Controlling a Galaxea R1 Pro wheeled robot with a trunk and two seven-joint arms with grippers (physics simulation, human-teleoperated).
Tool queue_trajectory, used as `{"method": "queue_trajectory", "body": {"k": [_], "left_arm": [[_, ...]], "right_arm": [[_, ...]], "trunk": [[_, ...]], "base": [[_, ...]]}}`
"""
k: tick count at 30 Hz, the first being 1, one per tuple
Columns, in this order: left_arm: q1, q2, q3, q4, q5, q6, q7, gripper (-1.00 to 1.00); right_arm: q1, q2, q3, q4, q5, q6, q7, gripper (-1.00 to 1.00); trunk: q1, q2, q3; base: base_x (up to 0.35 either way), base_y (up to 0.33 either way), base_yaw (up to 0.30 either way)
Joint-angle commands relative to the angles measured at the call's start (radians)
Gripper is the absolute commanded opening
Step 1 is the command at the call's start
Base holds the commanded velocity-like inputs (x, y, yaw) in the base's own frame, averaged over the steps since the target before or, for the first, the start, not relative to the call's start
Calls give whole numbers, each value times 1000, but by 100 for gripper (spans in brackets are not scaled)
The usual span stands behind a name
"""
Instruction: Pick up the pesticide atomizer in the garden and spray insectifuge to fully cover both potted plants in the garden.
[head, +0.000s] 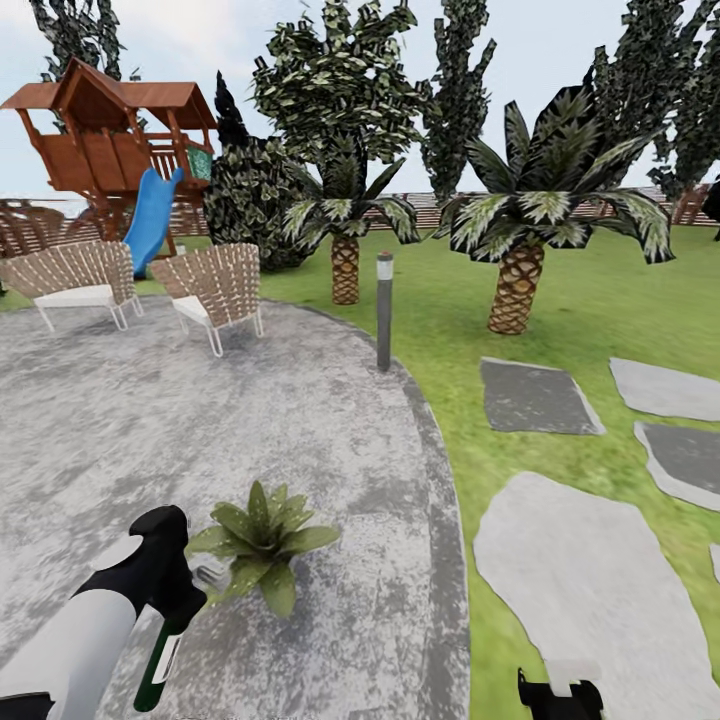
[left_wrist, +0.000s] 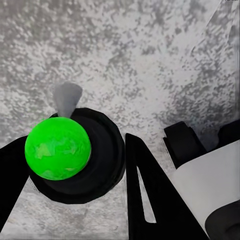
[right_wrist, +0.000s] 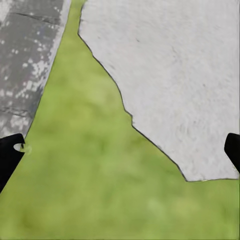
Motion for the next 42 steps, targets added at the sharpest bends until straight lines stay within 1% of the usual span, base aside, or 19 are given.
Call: {"method": "queue_trajectory", "body": {"k": [1,19,30,36,39,41,42], "left_arm": [[0,-1,4,-1,-10,9,-10,-100],[0,0,3,-1,-10,9,-8,-100],[0,1,6,14,-11,9,-8,-100],[1,0,7,14,-11,9,-9,-100],[1,1,7,14,-11,9,-8,-100],[1,2,7,15,-11,9,4,-100],[3,4,8,17,-10,9,20,-100]], "right_arm": [[-1,0,-6,2,11,-3,-4,100],[-1,0,-5,2,12,-3,-4,100],[-1,-3,-6,2,13,-3,-4,100],[-1,0,-6,2,12,-3,-4,100],[-1,1,-6,2,12,-3,-4,100],[-1,1,-5,2,12,-3,-4,100],[-1,1,-5,2,12,-3,-4,100]], "trunk": [[0,0,-1],[0,0,-1],[0,0,-1],[0,0,-1],[0,0,-1],[0,0,-1],[0,0,-1]], "base": [[0,-257,277],[9,-273,251],[210,-205,17],[29,-266,3],[1,-275,159],[0,-276,252],[0,-276,267]]}}
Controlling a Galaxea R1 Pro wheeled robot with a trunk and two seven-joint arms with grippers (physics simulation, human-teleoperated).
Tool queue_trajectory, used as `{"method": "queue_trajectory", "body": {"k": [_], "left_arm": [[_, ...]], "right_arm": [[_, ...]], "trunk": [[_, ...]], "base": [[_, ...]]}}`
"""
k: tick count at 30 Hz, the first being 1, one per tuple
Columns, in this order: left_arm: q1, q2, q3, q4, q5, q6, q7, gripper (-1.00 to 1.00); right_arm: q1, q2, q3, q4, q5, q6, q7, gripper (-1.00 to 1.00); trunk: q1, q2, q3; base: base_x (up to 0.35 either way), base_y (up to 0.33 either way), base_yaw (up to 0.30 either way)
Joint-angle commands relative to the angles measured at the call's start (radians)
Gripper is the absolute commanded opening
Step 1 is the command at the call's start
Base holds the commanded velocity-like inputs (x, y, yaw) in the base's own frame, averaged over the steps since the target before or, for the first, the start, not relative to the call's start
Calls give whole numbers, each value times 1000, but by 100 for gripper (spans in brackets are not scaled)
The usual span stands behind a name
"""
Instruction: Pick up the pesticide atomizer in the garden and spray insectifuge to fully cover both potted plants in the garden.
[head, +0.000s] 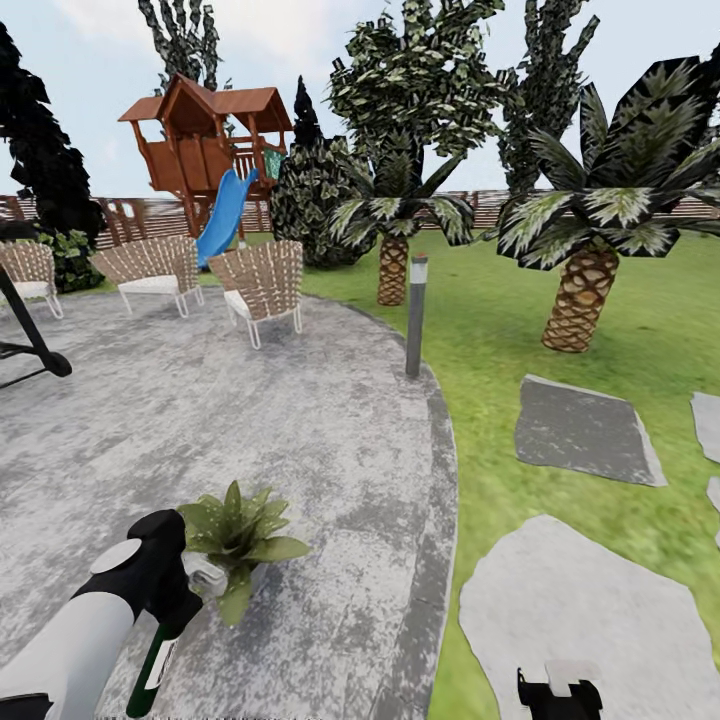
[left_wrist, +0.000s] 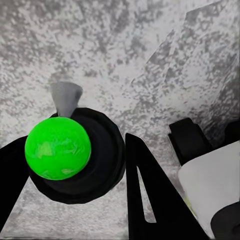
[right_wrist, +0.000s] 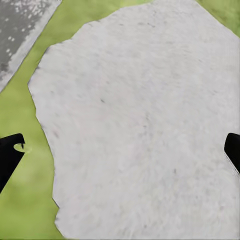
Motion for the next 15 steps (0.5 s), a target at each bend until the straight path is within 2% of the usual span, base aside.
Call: {"method": "queue_trajectory", "body": {"k": [1,5,7,10,15], "left_arm": [[4,0,5,3,-8,9,3,-100],[45,6,11,15,0,7,43,-100],[74,0,8,16,-5,3,49,-100],[85,-4,9,17,1,1,50,-100],[88,-3,16,10,4,5,53,-100]], "right_arm": [[-1,0,-6,2,11,-3,-4,100],[-1,0,-6,2,11,-3,-4,100],[-1,0,-6,3,11,-3,-4,100],[-1,0,-6,3,11,-3,-4,100],[-1,0,-6,3,11,-3,-4,100]], "trunk": [[0,0,-1],[0,0,-1],[0,0,-1],[0,0,-1],[0,0,-1]], "base": [[0,-276,270],[0,-276,275],[17,-272,276],[152,-230,249],[149,-60,45]]}}
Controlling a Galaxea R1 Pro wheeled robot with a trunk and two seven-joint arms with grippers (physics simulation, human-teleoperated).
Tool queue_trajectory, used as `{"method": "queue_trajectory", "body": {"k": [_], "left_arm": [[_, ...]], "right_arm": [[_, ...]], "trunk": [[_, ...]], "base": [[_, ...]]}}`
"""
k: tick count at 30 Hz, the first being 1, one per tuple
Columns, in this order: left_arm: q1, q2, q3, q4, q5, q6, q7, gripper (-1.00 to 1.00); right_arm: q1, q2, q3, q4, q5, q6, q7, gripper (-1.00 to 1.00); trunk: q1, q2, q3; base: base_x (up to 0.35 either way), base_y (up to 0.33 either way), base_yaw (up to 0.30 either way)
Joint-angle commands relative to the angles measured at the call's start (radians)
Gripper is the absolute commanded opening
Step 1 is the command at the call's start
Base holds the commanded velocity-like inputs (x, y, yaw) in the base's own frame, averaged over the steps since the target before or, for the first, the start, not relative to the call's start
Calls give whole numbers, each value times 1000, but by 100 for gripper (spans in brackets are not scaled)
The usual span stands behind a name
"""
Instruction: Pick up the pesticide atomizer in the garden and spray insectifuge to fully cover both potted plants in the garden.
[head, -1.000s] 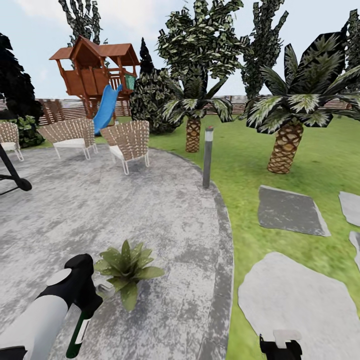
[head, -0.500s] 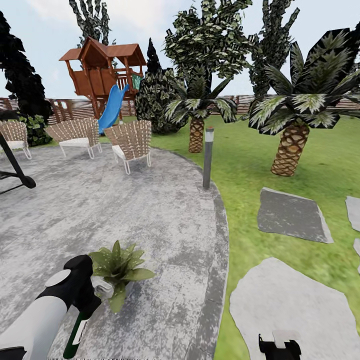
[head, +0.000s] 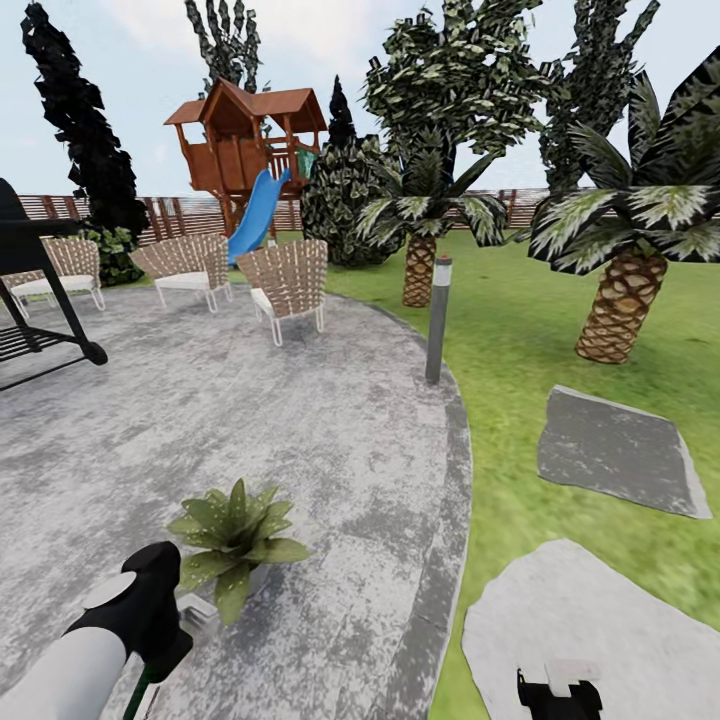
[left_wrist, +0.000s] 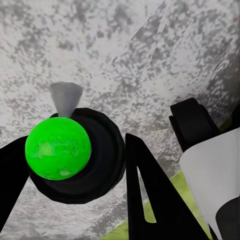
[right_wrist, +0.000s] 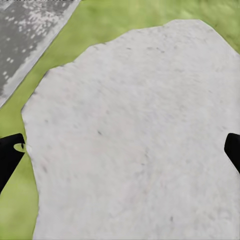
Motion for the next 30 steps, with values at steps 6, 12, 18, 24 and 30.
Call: {"method": "queue_trajectory", "body": {"k": [6,12,18,24,30], "left_arm": [[0,8,37,-6,-7,8,-10,-100],[0,-1,53,-8,-7,8,-10,-100],[0,-2,54,-9,-6,10,-10,-100],[0,-2,53,-10,6,9,-10,-100],[-9,-3,48,-12,8,8,-20,-100]], "right_arm": [[-1,0,-6,2,11,-3,-5,100],[-1,0,-6,2,11,-3,-5,100],[-1,0,-6,2,11,-3,-5,100],[-1,0,-6,2,11,-3,-5,100],[-1,0,-6,2,11,-3,-5,100]], "trunk": [[0,0,-1],[0,0,-1],[0,0,-1],[0,0,-1],[0,0,-1]], "base": [[7,-2,135],[3,0,272],[150,-146,106],[124,-238,1],[-166,-224,77]]}}
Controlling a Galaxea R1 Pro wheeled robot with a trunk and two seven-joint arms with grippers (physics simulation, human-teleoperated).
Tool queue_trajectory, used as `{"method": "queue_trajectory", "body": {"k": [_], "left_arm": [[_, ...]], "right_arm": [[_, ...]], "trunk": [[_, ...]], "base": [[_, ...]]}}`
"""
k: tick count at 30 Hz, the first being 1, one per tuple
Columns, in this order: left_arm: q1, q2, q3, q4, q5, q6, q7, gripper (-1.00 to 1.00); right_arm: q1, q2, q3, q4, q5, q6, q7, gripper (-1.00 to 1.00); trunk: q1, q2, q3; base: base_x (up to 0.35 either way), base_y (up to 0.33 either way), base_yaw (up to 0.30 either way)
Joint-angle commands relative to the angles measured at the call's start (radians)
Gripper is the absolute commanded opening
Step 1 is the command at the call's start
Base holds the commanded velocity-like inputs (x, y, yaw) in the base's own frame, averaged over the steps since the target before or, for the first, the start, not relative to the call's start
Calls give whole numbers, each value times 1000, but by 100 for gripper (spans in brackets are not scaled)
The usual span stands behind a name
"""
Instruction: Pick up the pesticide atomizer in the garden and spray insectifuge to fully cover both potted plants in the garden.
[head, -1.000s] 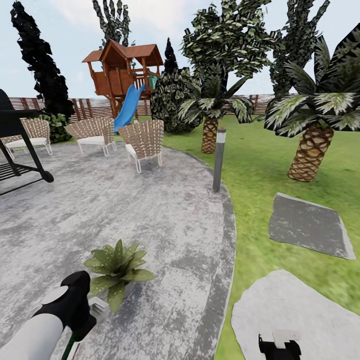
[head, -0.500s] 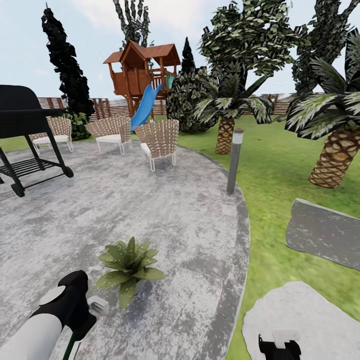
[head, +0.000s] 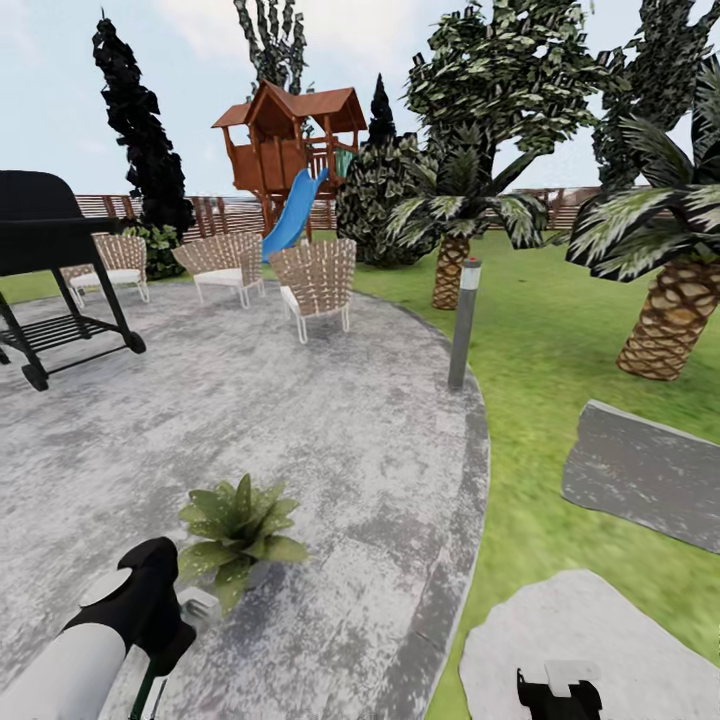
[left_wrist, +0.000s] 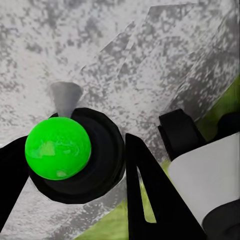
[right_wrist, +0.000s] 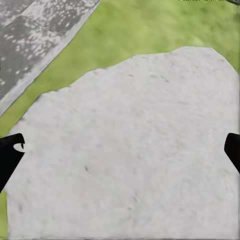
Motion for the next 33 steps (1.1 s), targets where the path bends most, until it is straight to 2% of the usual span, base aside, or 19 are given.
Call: {"method": "queue_trajectory", "body": {"k": [1,4,6,9,14,16,18,22,27,33], "left_arm": [[-5,-2,2,-1,-10,7,-13,-100],[-17,-17,-3,-4,-12,8,-14,-100],[-55,-32,-7,-6,-13,8,-17,-100],[-108,-36,-25,-6,-30,3,-88,-100],[-215,-27,-143,5,-84,1,-280,-100],[-255,-29,-193,7,-107,1,-317,-100],[-292,-28,-219,10,-134,1,-317,-100],[-335,-23,-230,11,-156,1,-317,-100],[-337,-21,-239,11,-161,1,-317,-100],[-328,-31,-242,11,-162,2,-317,-100]], "right_arm": [[-1,0,-6,2,11,-3,-4,100],[-1,0,-6,2,11,-3,-4,100],[-1,0,-6,2,11,-3,-4,100],[-1,0,-6,2,12,-3,-4,100],[-1,0,-6,3,12,-3,-4,100],[-1,0,-6,4,13,-3,-4,100],[-1,0,-6,5,13,-2,-4,100],[-1,0,-6,5,13,-2,-3,100],[-1,0,-6,5,12,-2,-4,100],[-1,0,-6,4,11,-2,-4,100]], "trunk": [[-1,0,-1],[-1,0,-1],[-1,0,-1],[-1,0,-1],[-1,0,-1],[-1,0,-1],[-1,0,-1],[-1,0,-1],[-1,0,-1],[-1,0,-1]], "base": [[-242,-199,248],[-246,-198,266],[-198,-197,275],[-21,-143,196],[5,-20,26],[0,-2,2],[0,0,0],[0,0,0],[78,17,0],[318,-51,241]]}}
